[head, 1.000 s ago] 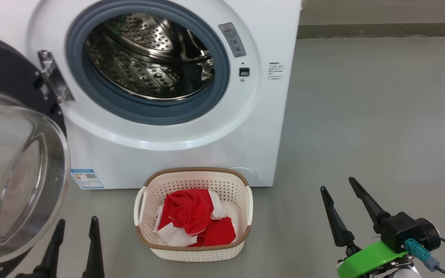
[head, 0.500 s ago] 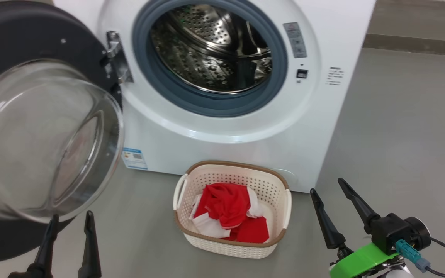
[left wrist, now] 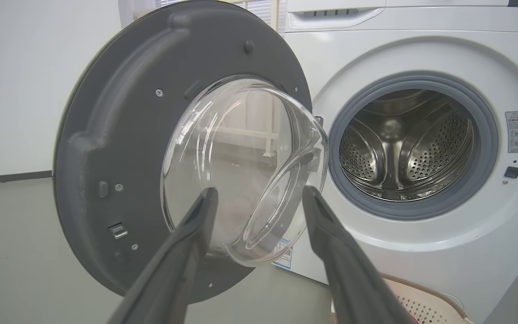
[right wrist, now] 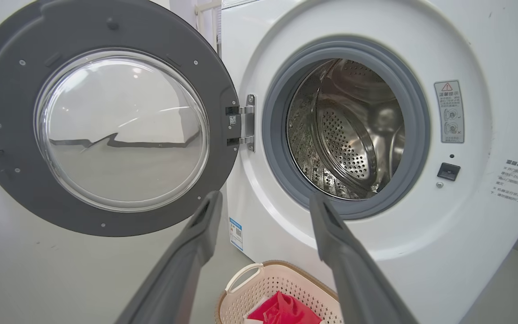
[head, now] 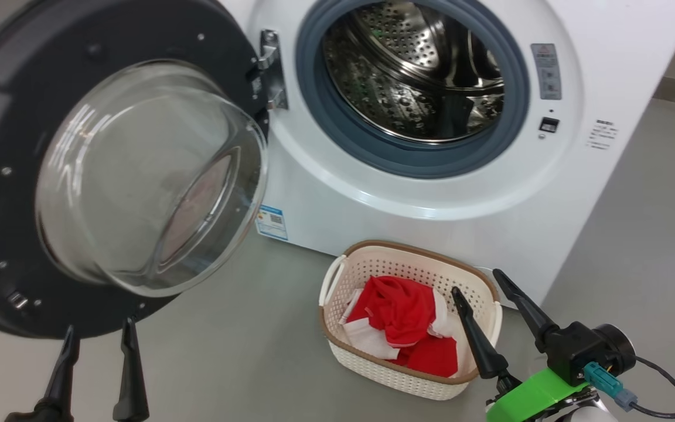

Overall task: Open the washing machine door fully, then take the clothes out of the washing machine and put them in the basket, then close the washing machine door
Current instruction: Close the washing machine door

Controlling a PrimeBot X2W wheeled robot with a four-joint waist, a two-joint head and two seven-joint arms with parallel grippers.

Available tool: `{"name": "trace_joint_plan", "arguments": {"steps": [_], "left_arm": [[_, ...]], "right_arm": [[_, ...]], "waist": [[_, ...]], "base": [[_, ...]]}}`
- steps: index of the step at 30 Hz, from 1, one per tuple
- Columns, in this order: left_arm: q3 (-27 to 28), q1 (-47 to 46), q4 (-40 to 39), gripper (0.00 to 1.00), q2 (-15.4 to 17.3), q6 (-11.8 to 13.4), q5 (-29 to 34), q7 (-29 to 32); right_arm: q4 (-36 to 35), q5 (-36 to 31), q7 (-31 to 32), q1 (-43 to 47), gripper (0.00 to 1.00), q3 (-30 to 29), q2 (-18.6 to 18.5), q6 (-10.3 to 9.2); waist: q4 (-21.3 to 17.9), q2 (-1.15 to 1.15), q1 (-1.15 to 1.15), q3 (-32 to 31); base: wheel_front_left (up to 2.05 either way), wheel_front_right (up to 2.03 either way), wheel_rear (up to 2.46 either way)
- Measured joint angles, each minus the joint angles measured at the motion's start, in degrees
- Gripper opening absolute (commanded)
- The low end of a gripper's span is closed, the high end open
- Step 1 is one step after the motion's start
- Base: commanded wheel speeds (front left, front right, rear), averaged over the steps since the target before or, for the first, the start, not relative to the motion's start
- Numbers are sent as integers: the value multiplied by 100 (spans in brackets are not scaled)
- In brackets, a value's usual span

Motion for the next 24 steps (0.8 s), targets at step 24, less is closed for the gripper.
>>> {"name": "trace_joint_plan", "arguments": {"steps": [24], "left_arm": [[245,263,-327,100,3,285,-114,-83]], "right_arm": [[226,16,0,-465,100,404,-14,0]], "waist": [[481,0,0,132]], "base": [[0,0,0]]}}
